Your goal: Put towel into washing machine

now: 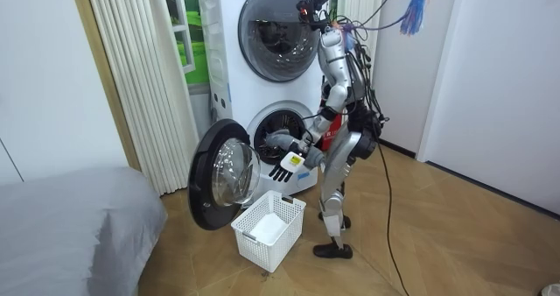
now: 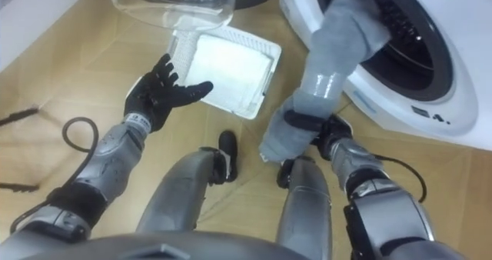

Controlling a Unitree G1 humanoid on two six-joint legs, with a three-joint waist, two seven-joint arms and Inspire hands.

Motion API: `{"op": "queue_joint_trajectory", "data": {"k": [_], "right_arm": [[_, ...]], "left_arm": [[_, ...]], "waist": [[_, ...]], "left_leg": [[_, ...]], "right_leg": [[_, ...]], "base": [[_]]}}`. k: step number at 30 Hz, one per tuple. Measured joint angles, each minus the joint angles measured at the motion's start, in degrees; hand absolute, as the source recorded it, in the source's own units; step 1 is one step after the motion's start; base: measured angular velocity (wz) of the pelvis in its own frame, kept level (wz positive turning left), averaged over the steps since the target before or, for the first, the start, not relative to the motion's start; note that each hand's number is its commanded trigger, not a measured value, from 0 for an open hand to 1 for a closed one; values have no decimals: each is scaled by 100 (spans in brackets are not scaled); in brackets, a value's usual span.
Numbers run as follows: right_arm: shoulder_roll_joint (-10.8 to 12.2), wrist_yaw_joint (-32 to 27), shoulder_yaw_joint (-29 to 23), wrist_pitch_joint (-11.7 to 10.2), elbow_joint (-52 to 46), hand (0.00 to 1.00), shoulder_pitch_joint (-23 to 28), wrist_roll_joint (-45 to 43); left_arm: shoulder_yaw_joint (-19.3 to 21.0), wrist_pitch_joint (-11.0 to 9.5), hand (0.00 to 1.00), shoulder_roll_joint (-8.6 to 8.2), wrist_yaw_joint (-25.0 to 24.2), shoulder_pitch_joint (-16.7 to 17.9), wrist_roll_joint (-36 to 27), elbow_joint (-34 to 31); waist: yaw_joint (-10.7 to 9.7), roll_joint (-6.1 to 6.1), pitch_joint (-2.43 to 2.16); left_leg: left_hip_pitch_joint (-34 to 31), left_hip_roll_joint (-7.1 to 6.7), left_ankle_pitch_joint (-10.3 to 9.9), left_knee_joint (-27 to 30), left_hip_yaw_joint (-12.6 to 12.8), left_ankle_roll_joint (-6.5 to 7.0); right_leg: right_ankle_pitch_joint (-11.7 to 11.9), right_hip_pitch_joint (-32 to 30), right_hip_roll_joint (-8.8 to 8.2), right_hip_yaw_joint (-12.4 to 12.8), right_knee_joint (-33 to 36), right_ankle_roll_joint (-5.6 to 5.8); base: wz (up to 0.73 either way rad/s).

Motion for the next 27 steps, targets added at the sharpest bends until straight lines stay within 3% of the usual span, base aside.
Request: {"op": "queue_joint_trajectory", "data": {"k": [3, 10, 20, 25, 27], "right_arm": [[-66, 50, -103, 28, 24, 100, -20, 160], [-149, 387, -146, 149, 248, 100, -185, 635], [-320, 621, -219, 383, 470, 100, -190, 2263], [-541, 638, -588, 449, 467, 100, -298, 3199], [-729, 605, -623, 448, 449, 100, -374, 3495]], "left_arm": [[-1, 47, 0, 1, -11, 11, 58, 5], [-39, 159, 0, 1, -86, 32, 101, -11], [-15, 258, 0, 43, 19, 175, 94, -374], [-4, 279, 0, 59, 75, 264, 78, -570], [-14, 324, 0, 85, 85, 257, 82, -592]], "waist": [[6, -4, 10], [-4, -9, 18], [-7, -14, 18], [3, -43, 8], [-9, -76, 9]], "left_leg": [[-82, -87, 7, 15, -64, 3], [-97, -112, 18, 66, -57, 8], [-89, -183, 26, 43, -67, 23], [-239, -187, 30, 172, -62, 26], [-285, -178, 30, 243, -54, 26]], "right_leg": [[-28, -89, -32, 2, 78, 18], [-101, -91, -81, -9, 172, 56], [-137, -97, -138, -49, 252, 41], [-142, -264, -140, 0, 376, 37], [-142, -299, -141, 10, 417, 36]], "base": [[10], [7], [2], [0], [0]]}}
